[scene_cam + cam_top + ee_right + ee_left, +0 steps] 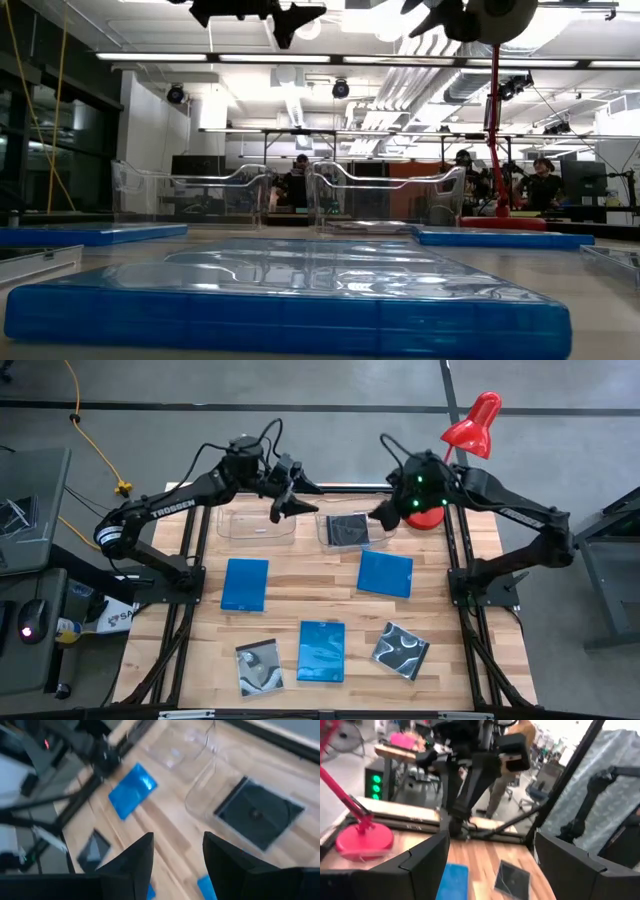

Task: Pick & place jewel cases by type
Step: Put the top right blue CD case into the left transparent bin

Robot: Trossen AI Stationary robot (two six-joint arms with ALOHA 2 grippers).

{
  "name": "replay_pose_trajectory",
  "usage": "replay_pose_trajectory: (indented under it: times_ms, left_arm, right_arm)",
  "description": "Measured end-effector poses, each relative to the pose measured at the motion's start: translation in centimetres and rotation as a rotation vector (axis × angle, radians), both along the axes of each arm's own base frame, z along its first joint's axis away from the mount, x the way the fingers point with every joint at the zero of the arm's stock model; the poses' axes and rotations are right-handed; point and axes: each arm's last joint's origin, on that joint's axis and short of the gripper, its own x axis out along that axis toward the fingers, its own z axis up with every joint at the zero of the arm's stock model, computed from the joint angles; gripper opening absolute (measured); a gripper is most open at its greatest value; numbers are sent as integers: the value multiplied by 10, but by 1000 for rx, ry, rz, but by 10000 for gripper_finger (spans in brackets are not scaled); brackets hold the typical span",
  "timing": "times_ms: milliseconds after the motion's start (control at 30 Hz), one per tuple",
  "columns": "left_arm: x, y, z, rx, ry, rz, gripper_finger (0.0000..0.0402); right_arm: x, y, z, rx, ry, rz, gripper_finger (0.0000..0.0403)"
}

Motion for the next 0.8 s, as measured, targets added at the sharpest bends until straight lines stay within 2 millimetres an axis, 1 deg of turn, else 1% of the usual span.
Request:
replay_pose_trajectory:
  times_ms: [133,233,433,600,700,800]
  left_arm:
    - [2,-14,-2,17,39,-31,292]
    - [8,-28,-8,11,92,-59,292]
    - [17,-63,-18,34,189,-94,291]
    - [20,-87,-27,68,289,-62,291]
    - [22,-98,-30,94,329,-8,291]
    - [27,-108,-37,111,366,39,291]
  right_arm:
    - [2,24,-5,-7,72,60,154]
    - [3,42,-7,2,109,100,154]
    - [0,78,-12,35,188,99,154]
    - [-5,103,-15,38,224,24,154]
    - [-10,118,-17,46,235,-61,153]
    - [-13,135,-23,60,268,-150,153]
